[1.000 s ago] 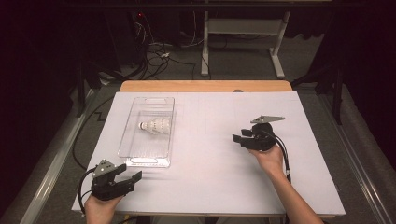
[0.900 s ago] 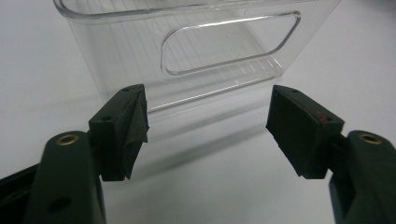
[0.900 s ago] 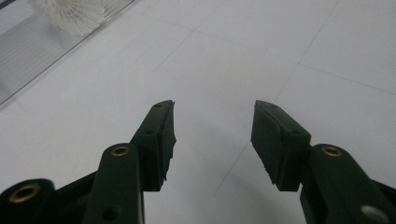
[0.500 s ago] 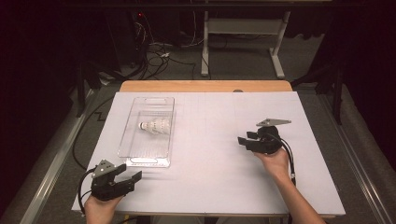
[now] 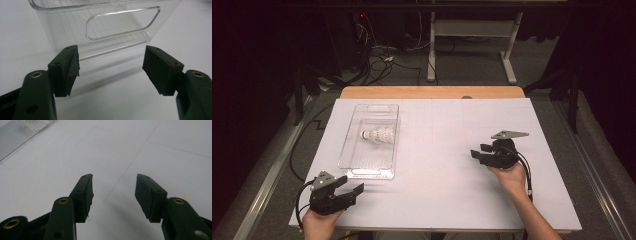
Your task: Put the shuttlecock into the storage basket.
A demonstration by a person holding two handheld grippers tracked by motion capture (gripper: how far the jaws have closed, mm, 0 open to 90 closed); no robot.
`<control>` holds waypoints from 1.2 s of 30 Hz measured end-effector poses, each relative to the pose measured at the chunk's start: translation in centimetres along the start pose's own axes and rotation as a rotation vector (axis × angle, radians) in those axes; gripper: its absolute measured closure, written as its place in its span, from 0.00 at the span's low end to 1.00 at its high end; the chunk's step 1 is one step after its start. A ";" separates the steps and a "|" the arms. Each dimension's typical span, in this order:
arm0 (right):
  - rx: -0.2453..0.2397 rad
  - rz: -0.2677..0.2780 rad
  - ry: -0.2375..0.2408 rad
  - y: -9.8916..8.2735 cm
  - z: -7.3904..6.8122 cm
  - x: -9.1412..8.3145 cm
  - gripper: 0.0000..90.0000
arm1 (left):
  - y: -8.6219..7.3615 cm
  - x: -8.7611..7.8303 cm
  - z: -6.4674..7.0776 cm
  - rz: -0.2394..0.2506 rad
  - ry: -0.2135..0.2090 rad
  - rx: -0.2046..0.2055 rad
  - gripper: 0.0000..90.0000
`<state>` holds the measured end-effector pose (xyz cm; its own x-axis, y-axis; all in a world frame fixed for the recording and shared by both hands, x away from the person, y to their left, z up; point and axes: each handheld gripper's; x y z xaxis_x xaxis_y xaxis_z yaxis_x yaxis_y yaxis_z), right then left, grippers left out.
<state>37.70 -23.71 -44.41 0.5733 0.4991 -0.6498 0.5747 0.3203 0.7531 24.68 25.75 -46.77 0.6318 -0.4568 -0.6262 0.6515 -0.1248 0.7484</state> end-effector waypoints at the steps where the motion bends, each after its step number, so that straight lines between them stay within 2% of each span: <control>1: 0.001 0.000 0.001 -0.1 0.0 -0.1 0.54 | 0.0 0.0 0.0 0.000 0.000 0.000 0.34; 36: 0.012 0.001 -0.020 -2.4 0.5 -1.9 0.53 | 0.0 0.0 0.0 0.002 -0.001 -0.003 0.34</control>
<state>35.50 -25.79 -45.01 0.5857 0.4833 -0.6507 0.5809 0.3095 0.7528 24.63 25.75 -46.76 0.6323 -0.4582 -0.6247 0.6519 -0.1210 0.7486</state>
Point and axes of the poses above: each handheld gripper's, and its own axes: x roughly forward along the jaws, y roughly out of its top, z roughly to its right, and after that the axes turned 2 degrees about -x, right-handed
